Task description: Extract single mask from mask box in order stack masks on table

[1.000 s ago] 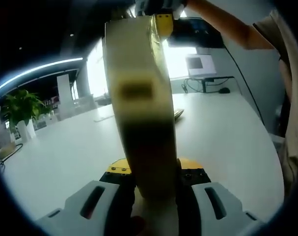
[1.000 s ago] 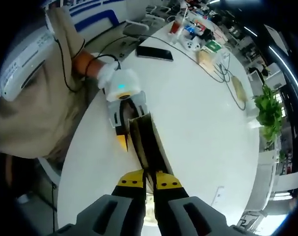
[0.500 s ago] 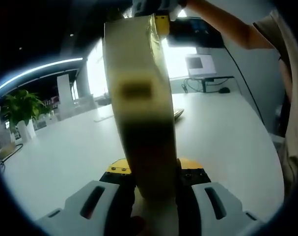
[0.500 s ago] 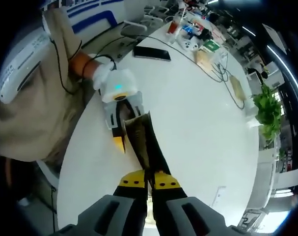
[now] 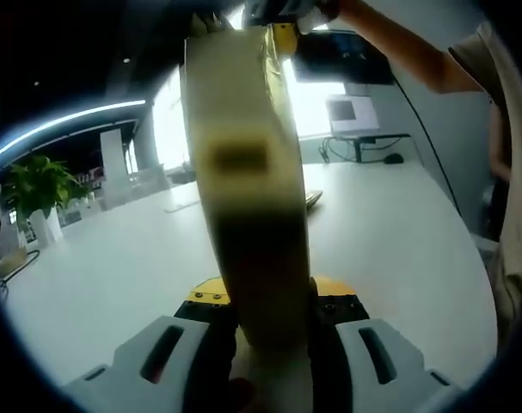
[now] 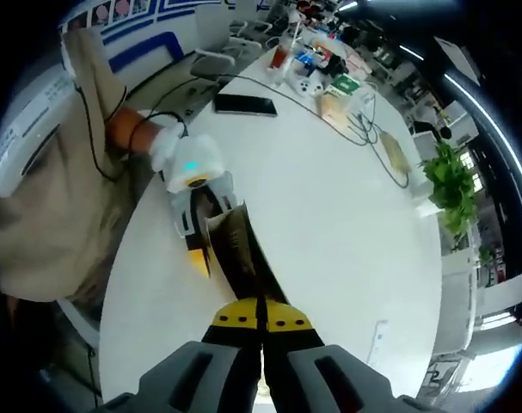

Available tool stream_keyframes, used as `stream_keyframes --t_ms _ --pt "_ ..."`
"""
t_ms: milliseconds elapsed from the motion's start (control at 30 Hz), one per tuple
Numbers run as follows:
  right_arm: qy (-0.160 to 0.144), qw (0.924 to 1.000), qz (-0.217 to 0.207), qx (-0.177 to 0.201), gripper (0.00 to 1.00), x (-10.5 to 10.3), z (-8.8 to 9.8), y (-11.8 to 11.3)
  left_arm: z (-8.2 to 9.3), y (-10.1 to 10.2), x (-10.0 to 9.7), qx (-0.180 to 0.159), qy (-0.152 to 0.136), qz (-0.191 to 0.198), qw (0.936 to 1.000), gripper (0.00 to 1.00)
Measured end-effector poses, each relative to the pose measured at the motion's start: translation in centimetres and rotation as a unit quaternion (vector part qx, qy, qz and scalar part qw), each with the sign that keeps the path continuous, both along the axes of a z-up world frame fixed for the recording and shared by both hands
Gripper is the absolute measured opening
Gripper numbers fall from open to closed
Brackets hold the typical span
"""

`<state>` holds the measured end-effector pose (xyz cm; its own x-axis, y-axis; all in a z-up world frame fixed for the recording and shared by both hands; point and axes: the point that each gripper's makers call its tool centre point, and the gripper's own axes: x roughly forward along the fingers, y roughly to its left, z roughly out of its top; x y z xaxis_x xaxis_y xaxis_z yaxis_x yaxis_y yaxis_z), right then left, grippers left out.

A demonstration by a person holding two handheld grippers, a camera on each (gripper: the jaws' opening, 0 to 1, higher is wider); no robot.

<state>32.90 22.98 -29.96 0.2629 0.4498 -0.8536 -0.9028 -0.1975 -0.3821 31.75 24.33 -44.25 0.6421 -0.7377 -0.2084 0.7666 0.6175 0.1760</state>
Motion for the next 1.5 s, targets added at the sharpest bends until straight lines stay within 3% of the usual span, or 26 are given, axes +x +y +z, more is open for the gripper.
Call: stream_keyframes --t_ms 633,1067,1500 --pt "-0.072 0.9942 -0.021 0.077 0.00 1.0 4.1 0.6 0.0 -0.2 -0.3 0.000 0.003 0.002 1.0000 0.22" --pt "-0.113 0.9835 -0.042 0.135 0.00 1.3 6.6 0.4 -0.1 -0.1 -0.3 0.002 0.003 0.003 1.0000 0.22" --pt "-0.152 0.9728 -0.045 0.168 0.00 0.8 8.9 -0.1 -0.1 -0.1 -0.2 0.002 0.005 0.003 1.0000 0.22"
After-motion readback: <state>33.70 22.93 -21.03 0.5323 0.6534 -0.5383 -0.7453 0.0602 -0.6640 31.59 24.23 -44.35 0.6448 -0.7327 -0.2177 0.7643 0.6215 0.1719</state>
